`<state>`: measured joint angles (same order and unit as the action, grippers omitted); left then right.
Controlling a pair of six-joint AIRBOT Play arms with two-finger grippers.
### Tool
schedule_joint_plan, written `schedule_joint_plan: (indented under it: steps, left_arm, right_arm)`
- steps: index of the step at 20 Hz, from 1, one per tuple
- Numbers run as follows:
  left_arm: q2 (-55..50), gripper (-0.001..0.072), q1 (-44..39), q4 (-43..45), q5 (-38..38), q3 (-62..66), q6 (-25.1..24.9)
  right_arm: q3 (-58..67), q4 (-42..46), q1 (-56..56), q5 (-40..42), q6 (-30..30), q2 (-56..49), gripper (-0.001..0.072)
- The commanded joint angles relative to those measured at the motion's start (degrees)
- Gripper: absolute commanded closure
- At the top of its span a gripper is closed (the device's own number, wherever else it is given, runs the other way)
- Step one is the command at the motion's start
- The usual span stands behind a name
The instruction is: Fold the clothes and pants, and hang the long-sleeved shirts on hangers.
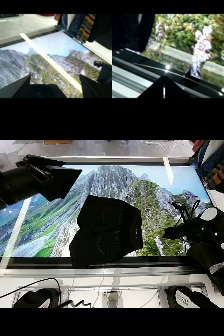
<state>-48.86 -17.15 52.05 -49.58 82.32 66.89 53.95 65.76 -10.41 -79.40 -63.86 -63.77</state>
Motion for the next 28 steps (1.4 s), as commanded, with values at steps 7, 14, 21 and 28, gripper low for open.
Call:
schedule_joint_plan:
  steps: [7, 14, 21, 28]
  left_arm:
    - [0.0, 0.0003, 0.0, 0.0, 0.0, 0.0, 0.0]
    - [0.0, 0.0003, 0.0, 0.0, 0.0, 0.0, 0.0]
    - [0.0, 0.0003, 0.0, -2.0, 0.5, 0.0, 2.3]
    - [0.0, 0.0004, 0.1, 23.7, -13.7, -0.1, 13.3]
  right_arm:
    - [-1.5, -2.3, -0.1, 8.7, -0.3, -0.5, 0.0339]
    - [-8.6, -16.2, 0.2, 8.8, -1.2, -11.6, 0.015]
    - [-8.8, -17.7, 9.6, 14.0, -1.6, -18.9, 0.0151]
    - [-8.8, -19.2, 15.5, 18.0, -1.6, -20.5, 0.0185]
